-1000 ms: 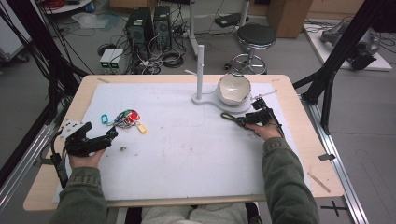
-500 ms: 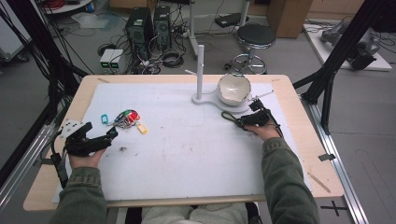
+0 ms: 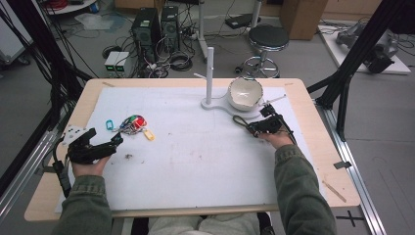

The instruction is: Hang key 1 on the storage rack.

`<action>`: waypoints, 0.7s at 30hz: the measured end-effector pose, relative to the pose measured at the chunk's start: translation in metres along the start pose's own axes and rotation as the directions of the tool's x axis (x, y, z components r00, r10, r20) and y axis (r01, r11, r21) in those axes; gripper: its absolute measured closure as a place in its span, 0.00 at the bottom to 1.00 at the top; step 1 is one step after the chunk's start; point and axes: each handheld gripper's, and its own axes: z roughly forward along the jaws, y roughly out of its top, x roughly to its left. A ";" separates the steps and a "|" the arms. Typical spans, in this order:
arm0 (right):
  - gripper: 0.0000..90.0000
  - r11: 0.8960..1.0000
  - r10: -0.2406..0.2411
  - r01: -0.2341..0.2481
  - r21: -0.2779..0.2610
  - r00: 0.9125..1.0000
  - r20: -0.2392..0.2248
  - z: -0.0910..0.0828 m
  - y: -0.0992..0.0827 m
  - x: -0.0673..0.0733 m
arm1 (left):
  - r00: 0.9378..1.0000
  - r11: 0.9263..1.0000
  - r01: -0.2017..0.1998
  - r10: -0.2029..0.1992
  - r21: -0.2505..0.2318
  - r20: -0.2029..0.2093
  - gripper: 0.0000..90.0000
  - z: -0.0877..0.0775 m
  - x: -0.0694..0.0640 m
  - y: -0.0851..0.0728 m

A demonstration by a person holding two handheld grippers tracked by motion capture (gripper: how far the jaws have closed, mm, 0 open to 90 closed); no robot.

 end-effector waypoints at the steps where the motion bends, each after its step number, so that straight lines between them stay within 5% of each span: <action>1: 0.86 1.000 -0.003 0.003 -0.005 1.000 0.004 -0.001 0.000 0.001 | 1.000 1.000 0.000 0.000 -0.001 0.000 0.02 0.000 0.000 0.000; 7: 0.86 0.999 0.031 -0.031 -0.027 1.000 0.002 -0.013 0.001 0.005 | 1.000 1.000 0.002 -0.002 0.000 0.001 0.02 0.000 0.000 0.000; 21: 0.86 0.993 0.009 -0.012 -0.115 0.999 -0.032 -0.049 0.017 0.024 | 1.000 1.000 0.021 -0.021 -0.011 0.007 0.02 0.000 0.001 0.001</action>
